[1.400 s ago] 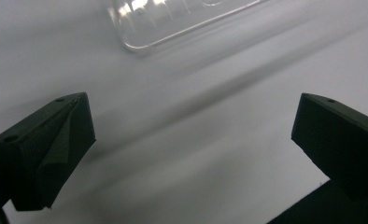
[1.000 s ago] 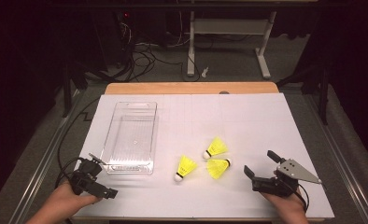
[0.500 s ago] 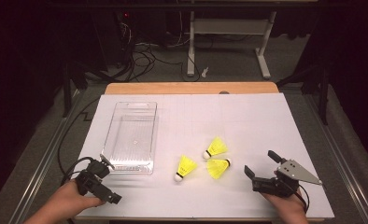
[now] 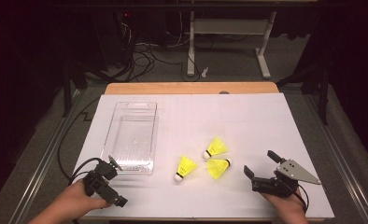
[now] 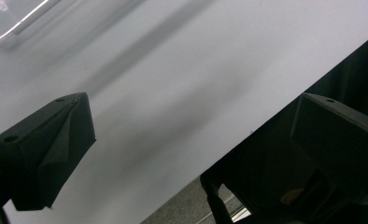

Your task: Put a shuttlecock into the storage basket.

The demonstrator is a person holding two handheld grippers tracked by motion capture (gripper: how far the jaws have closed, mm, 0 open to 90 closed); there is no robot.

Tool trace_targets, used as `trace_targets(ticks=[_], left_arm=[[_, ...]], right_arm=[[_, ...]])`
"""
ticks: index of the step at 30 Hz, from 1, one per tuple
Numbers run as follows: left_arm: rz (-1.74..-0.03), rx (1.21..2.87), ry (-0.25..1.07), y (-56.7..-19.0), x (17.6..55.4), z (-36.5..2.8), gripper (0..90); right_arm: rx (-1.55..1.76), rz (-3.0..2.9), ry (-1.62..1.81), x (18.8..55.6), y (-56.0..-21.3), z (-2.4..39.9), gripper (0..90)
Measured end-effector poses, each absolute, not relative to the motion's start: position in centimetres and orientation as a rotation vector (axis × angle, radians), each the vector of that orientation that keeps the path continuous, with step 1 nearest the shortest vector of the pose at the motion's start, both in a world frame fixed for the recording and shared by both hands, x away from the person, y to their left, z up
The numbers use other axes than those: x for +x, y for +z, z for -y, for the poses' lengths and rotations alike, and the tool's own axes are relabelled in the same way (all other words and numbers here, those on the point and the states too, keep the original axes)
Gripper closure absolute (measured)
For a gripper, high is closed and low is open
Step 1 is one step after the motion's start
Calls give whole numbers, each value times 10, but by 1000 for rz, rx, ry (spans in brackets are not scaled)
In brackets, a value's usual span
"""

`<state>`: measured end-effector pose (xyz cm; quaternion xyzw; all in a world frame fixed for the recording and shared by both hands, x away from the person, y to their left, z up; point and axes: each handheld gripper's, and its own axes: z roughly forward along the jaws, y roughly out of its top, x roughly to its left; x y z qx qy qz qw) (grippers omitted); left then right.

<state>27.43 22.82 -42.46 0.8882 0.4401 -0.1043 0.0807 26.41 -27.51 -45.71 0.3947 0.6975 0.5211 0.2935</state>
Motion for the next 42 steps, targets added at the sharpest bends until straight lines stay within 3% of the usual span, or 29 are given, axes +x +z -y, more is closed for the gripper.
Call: trace_targets(ticks=[42], left_arm=[[-999, 2721, -406, -418, 280, -125, 6]], right_arm=[[1035, -1874, 1390, 263, -457, 273, 5]])
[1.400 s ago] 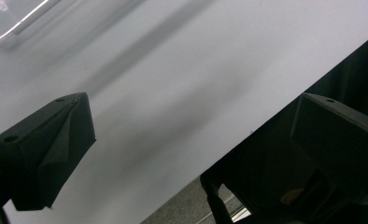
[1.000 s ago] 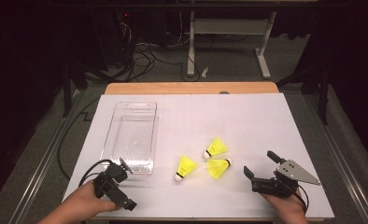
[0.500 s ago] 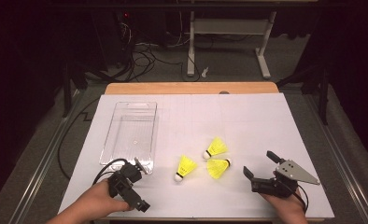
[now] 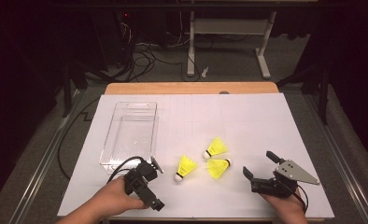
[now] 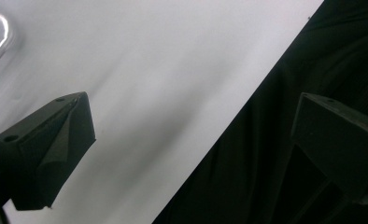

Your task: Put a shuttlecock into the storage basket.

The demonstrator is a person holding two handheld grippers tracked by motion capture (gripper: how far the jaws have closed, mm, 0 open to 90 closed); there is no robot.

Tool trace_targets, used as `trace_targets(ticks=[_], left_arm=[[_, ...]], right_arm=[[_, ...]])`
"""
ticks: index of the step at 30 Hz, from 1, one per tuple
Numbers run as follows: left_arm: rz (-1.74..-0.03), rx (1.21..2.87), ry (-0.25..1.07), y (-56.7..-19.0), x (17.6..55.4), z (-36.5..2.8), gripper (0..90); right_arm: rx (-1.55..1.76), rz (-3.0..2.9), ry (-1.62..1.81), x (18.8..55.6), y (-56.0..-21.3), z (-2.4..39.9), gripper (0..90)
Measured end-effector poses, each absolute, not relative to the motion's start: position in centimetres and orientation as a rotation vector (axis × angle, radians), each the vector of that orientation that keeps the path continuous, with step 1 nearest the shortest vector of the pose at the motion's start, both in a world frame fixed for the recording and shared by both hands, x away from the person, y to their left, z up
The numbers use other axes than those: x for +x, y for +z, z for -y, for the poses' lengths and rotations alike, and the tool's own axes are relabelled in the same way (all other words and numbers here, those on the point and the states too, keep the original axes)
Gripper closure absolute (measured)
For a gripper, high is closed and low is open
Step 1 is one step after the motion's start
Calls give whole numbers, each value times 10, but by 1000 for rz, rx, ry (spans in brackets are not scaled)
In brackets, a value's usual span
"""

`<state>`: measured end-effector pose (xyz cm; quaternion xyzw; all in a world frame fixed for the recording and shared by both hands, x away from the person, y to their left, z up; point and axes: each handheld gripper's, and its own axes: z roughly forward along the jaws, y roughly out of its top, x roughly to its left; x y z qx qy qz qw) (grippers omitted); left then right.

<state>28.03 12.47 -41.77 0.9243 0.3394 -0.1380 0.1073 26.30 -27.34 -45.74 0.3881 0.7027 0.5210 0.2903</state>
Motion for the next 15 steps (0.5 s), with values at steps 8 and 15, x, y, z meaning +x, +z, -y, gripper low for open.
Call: trace_targets(ticks=[8, 15], left_arm=[[-952, 2737, -406, -420, 281, -106, 6], [-928, 2744, -382, -421, 284, -93, 6]], right_arm=[[1036, -1873, 1393, 263, -457, 274, 5], [1033, -1876, 1395, 263, -457, 273, 5]])
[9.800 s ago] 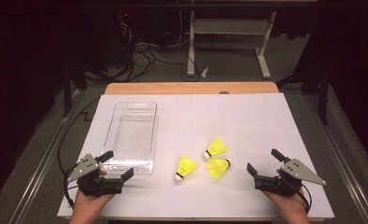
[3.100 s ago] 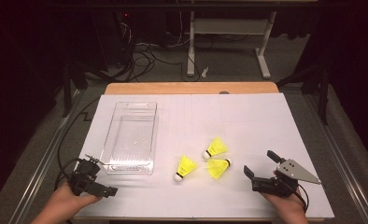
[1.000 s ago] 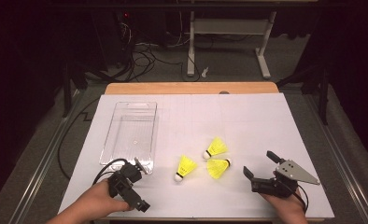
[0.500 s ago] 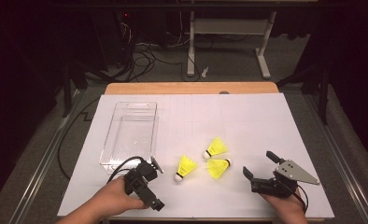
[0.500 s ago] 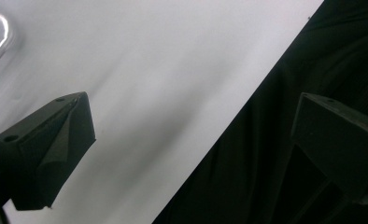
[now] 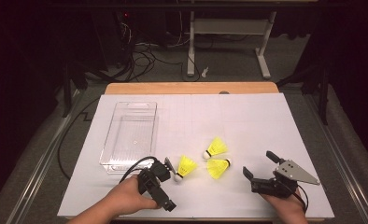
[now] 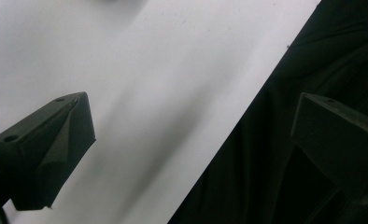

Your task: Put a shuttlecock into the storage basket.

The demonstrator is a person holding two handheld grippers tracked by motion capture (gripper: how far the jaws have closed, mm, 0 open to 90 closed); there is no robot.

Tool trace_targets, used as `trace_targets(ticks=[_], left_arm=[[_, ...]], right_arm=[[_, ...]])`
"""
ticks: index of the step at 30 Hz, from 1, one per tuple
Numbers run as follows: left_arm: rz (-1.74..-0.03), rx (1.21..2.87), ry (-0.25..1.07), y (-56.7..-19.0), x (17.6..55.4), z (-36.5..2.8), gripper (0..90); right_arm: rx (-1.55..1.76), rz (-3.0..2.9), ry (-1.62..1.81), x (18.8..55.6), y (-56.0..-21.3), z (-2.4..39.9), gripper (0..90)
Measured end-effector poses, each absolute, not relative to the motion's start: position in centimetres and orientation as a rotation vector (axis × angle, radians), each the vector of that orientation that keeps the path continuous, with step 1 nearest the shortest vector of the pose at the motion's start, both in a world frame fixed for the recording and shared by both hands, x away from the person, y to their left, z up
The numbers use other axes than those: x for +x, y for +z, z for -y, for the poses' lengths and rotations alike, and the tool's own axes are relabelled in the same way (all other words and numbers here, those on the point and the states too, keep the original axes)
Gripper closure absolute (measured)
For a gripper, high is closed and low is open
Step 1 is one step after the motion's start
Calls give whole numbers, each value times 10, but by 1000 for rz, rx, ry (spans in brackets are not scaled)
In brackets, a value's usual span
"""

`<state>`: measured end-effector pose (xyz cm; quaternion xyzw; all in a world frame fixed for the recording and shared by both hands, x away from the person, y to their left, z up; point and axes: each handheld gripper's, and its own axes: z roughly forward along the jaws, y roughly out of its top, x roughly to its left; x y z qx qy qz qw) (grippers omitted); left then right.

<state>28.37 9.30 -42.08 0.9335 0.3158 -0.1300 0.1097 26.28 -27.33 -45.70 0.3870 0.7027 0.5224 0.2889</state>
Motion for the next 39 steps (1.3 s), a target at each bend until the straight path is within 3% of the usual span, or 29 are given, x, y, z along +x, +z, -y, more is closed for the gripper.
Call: trace_targets(ticks=[39], left_arm=[[-891, 2784, -338, -406, 305, -56, 6]], right_arm=[[1026, -1874, 1404, 262, -456, 274, 5]])
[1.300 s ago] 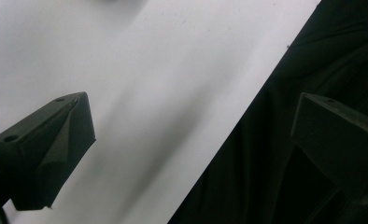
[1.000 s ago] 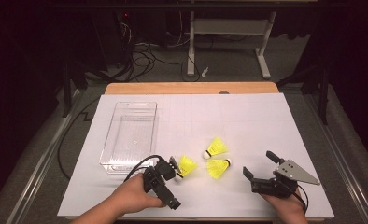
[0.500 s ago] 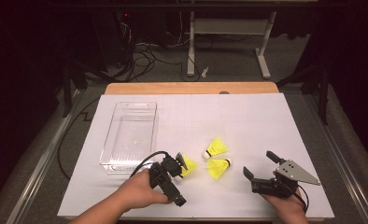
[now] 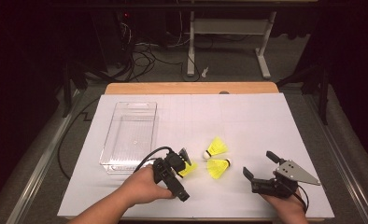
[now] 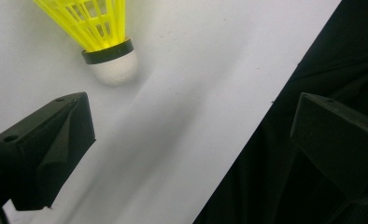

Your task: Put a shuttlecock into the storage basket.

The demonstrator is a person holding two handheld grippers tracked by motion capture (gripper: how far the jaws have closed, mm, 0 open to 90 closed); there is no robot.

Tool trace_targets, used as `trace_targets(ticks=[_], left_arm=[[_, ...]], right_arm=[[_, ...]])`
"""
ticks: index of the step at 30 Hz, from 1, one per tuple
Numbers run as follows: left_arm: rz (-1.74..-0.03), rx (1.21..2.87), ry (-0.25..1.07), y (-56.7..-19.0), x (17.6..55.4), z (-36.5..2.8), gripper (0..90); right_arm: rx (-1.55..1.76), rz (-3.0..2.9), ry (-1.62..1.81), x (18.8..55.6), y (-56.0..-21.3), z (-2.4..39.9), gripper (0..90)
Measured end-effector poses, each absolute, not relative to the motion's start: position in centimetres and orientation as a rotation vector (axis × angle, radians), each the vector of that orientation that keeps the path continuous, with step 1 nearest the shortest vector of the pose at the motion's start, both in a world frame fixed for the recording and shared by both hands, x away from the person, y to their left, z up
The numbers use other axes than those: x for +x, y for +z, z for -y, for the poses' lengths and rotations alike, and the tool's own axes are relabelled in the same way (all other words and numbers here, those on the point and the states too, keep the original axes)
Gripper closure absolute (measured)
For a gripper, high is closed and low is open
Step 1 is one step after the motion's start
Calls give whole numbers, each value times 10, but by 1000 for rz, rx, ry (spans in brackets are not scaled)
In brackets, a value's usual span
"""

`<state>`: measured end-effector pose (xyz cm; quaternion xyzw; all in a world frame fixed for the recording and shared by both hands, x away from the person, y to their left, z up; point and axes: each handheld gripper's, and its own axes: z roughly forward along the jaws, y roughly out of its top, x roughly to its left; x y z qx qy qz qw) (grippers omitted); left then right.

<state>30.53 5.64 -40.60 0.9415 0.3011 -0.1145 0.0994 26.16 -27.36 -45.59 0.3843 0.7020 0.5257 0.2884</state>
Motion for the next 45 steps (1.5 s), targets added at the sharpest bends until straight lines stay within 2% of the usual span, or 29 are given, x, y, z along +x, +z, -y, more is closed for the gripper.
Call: trace_targets(ticks=[9, 22, 28, 35, 45], left_arm=[[-906, 2773, -359, -406, 313, -51, 7], [-990, 2742, -338, -406, 331, -52, 92], [-1028, 2736, -333, -408, 333, -51, 166], [-1067, 2758, -295, -412, 335, -49, 303], [-1095, 2760, -270, -417, 338, -48, 410]], right_arm=[[1019, -1875, 1404, 261, -455, 273, 4], [1017, -1878, 1408, 261, -455, 273, 5], [1012, -1883, 1408, 261, -456, 271, 5], [1016, -1881, 1410, 261, -456, 272, 5], [1017, -1880, 1412, 261, -455, 272, 5]])
